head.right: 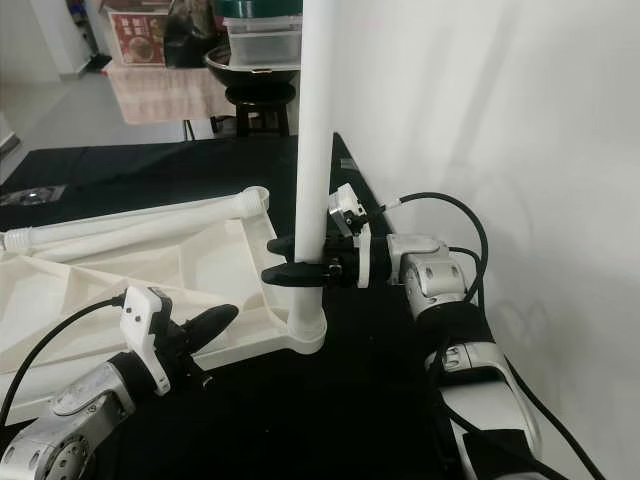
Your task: Building children table
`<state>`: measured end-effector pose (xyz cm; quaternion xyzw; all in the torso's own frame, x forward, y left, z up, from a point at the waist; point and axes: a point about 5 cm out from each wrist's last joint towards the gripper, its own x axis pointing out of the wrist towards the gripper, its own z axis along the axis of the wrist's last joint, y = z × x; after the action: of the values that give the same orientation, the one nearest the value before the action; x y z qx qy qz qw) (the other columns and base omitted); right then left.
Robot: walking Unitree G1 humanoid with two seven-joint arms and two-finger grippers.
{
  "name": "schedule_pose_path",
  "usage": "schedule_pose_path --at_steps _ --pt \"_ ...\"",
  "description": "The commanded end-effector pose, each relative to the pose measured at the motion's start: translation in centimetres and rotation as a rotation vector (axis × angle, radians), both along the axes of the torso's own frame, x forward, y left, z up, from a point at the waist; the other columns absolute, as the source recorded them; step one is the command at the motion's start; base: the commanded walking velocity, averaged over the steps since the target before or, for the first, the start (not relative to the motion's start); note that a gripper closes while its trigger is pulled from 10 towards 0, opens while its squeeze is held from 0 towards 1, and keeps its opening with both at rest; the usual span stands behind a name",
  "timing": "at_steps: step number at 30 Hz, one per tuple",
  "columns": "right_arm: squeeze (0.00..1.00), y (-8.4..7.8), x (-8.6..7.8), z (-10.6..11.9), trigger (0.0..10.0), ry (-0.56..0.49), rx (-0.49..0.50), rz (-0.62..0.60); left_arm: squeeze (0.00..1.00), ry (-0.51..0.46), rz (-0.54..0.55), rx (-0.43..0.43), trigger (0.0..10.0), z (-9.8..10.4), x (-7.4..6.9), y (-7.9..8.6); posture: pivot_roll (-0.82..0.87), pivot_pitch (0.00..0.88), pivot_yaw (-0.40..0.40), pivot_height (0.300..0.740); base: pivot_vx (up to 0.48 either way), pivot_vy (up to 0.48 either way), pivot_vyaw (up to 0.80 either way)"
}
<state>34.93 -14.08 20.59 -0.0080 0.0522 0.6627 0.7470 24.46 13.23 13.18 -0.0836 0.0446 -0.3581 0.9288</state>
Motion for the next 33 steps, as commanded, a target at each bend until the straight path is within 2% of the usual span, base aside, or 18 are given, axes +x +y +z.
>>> schedule_pose_path --at_steps 1,4,6,7,8,10,11,19,20,21,22,23,24,25,27,31,32,33 --pt "0.0 0.4 0.0 -0.8 0.0 -0.02 -0.012 -0.046 0.0 0.021 -0.011 -0.007 10.0 -0.3 -0.2 -0.2 -0.04 0.0 -0.049 0.74 0.0 0.0 0.0" --pt "0.0 0.3 0.0 -1.1 0.0 -0.035 -0.016 -0.08 0.0 0.021 -0.011 -0.007 10.0 -0.3 -0.2 -0.2 -0.04 0.0 -0.049 0.74 0.0 0.0 0.0" --pt "0.0 0.5 0.0 -2.2 0.0 -0.026 -0.021 -0.229 0.0 0.019 -0.009 -0.009 10.0 -0.3 -0.2 -0.2 -0.05 0.0 -0.05 0.74 0.0 0.0 0.0" --pt "0.0 1.2 0.4 -3.3 0.0 -0.015 -0.002 -0.555 0.0 0.017 -0.007 -0.007 10.0 -0.2 -0.2 -0.1 -0.05 0.0 -0.062 0.74 0.0 0.0 0.0" --pt "0.0 1.9 -1.0 -5.1 0.0 0.074 0.004 -0.802 0.0 0.015 -0.006 -0.002 10.0 -0.1 -0.2 0.1 -0.05 0.0 -0.05 0.74 0.0 0.0 0.0" --pt "0.0 1.8 -3.2 -6.9 0.0 0.192 -0.01 -1.063 0.0 0.012 -0.005 0.004 10.0 0.0 -0.1 0.4 -0.05 0.0 -0.043 0.74 0.0 0.0 0.0" --pt "0.0 2.4 -3.5 -5.9 0.0 0.052 -0.012 -0.973 0.0 0.013 -0.003 0.001 10.0 -0.1 -0.1 0.5 -0.09 0.0 -0.004 0.74 0.0 0.0 0.0" --pt "0.0 3.1 -2.0 -5.8 0.0 0.06 0.003 -0.86 0.0 0.025 -0.043 -0.002 10.0 -0.2 0.2 0.4 -0.07 0.0 -0.033 0.74 0.0 0.0 0.0" --pt "0.0 3.1 -2.0 -5.8 8.7 0.056 0.005 -0.86 0.0 0.024 -0.038 -0.004 10.0 -0.2 0.2 0.4 -0.07 0.0 -0.034 0.74 0.0 0.0 0.0" --pt "0.0 3.1 -2.0 -5.8 8.7 0.056 0.005 -0.86 0.0 0.024 -0.038 -0.004 10.0 -0.2 0.2 0.4 -0.07 0.0 -0.034 0.74 0.0 0.0 0.0" --pt "0.0 3.1 -1.9 -5.1 10.0 0.06 0.039 -0.812 0.0 0.021 -0.021 -0.013 10.0 -0.2 0.2 0.4 -0.07 0.0 -0.03 0.74 0.0 0.0 0.0" --pt "0.0 3.1 -1.9 -5.1 10.0 0.06 0.039 -0.812 0.0 0.021 -0.021 -0.013 10.0 -0.2 0.2 0.4 -0.07 0.0 -0.03 0.74 0.0 0.0 0.0" --pt "1.0 3.2 -2.2 -4.4 10.0 0.068 0.05 -0.696 0.0 0.018 -0.016 -0.017 10.0 -0.1 0.2 0.4 -0.07 0.0 -0.031 0.74 0.0 0.0 0.0" --pt "1.0 3.6 -3.1 -3.5 10.0 0.066 0.039 -0.597 0.0 0.018 -0.019 -0.017 10.0 -0.1 0.2 0.4 -0.07 0.0 -0.029 0.74 0.0 0.0 0.0" --pt "1.0 3.5 -3.7 -2.7 10.0 0.064 0.024 -0.525 0.0 0.02 -0.028 -0.015 10.0 -0.1 0.3 0.3 -0.07 0.0 -0.027 0.74 0.0 0.0 0.0" --pt "1.0 2.1 -2.6 -0.6 10.0 -0.033 -0.001 -0.445 0.0 0.026 -0.045 -0.02 10.0 -0.1 0.4 0.1 -0.08 0.0 -0.027 0.74 0.0 0.0 0.0" --pt "0.64 1.0 -1.6 0.4 10.0 -0.078 0.0 -0.315 0.0 0.025 -0.048 -0.023 10.0 -0.1 0.4 -0.1 -0.07 0.0 -0.036 0.74 0.0 0.0 0.0" --pt "0.0 0.7 -1.5 0.8 10.0 -0.075 0.016 -0.23 0.0 0.024 -0.047 -0.025 10.0 -0.1 0.4 -0.1 -0.07 0.0 -0.041 0.74 0.0 0.0 0.0"
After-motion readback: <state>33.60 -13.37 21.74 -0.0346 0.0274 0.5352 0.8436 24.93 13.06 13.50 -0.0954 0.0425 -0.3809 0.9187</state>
